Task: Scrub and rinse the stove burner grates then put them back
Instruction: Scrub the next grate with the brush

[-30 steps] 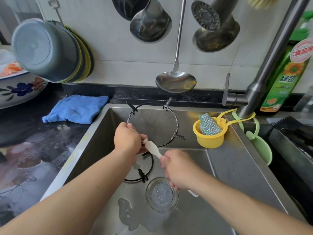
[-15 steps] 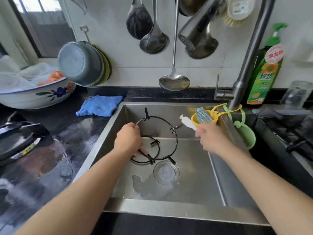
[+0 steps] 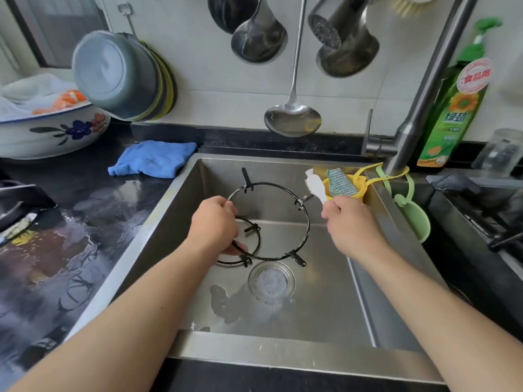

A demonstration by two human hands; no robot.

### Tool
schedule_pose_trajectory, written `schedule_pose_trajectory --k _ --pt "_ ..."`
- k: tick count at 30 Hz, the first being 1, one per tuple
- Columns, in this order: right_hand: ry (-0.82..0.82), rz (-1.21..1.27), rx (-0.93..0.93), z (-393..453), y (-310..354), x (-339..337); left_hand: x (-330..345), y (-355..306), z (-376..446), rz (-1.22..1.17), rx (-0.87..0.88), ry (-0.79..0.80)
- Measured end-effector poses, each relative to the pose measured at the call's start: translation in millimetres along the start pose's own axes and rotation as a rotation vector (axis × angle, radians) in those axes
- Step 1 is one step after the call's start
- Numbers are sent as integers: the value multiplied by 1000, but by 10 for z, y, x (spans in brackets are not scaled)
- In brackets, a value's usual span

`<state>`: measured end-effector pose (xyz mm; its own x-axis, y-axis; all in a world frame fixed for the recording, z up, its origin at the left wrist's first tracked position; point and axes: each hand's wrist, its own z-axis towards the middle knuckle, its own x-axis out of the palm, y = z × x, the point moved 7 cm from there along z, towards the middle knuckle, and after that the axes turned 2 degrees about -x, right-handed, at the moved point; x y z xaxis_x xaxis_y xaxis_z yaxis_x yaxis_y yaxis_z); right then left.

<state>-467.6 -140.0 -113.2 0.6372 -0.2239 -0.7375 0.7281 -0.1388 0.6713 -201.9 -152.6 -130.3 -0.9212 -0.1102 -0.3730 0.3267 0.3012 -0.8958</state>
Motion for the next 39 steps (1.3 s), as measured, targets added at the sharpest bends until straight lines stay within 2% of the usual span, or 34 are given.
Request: schedule_pose_trajectory --k 2,6,11,15,24,26,29,34,37,39 --pt "10 -63 -3 -23 32 5 13 -10 -6 -16 1 14" --pt "135 -208 -36 -101 82 198 27 -66 -63 15 39 12" --pt "-21 -232 66 -17 -15 -58 15 -113 -100 101 114 -25" --pt "141 -301 14 -93 63 147 19 -126 -95 132 147 -53" --pt "-10 -328 25 -36 6 -38 -43 -113 -28 195 177 -59" --pt "-47 -270 49 42 -92 -166 -75 -128 -1 237 191 -13" --pt "-54 -7 -26 33 -62 -291 -25 -201 -45 279 254 109" --pt "302 167 -160 -171 157 14 86 -322 -198 303 389 253" --pt "405 427 -101 -211 184 99 75 -368 -215 289 463 219" --pt "385 540 -72 -227 231 98 3 -377 -172 168 456 121"
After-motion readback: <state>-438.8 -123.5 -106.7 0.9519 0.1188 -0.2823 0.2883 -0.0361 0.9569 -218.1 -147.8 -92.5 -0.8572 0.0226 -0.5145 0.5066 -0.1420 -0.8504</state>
